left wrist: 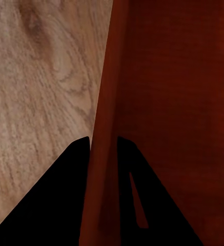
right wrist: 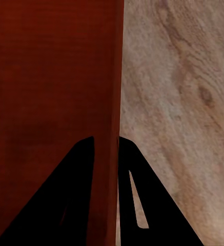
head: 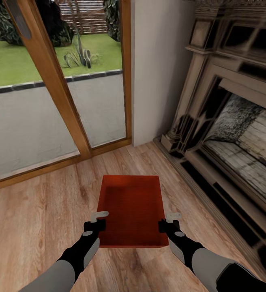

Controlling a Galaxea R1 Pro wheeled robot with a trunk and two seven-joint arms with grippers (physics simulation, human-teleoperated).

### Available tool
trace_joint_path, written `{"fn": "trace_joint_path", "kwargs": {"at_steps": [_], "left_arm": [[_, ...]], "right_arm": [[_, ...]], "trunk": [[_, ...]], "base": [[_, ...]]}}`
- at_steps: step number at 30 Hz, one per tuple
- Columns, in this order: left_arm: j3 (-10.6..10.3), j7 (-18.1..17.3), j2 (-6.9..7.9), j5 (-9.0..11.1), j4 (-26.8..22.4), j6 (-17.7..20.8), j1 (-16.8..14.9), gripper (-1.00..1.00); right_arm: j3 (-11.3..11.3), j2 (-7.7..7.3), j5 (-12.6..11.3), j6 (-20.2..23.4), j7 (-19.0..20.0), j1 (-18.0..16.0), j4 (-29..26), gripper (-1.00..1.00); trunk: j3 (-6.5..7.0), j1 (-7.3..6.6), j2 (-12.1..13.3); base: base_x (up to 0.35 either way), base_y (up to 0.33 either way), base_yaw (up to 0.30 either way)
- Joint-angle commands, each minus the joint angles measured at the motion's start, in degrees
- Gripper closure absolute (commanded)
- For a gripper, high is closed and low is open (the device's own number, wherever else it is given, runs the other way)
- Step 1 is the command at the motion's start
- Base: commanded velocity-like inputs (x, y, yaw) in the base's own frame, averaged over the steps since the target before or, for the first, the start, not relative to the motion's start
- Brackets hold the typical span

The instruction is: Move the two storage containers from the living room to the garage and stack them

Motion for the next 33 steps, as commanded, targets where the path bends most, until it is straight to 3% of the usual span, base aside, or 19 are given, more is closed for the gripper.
{"fn": "trace_joint_path", "kwargs": {"at_steps": [1,33], "left_arm": [[-0.5,0.4,0.01,0.4,-0.1,0.0,0.0,1.00],[-0.5,0.4,0.01,0.5,-0.1,0.0,0.0,1.00]], "right_arm": [[0.5,0.02,-0.8,-0.2,-0.1,0.0,0.1,1.00],[0.5,0.42,-0.8,-0.2,-0.4,-0.1,0.1,1.00]], "trunk": [[0.15,-0.23,0.4],[5.90,-7.26,13.2]], "base": [[0.000,0.000,0.000],[0.000,0.000,0.000]]}}
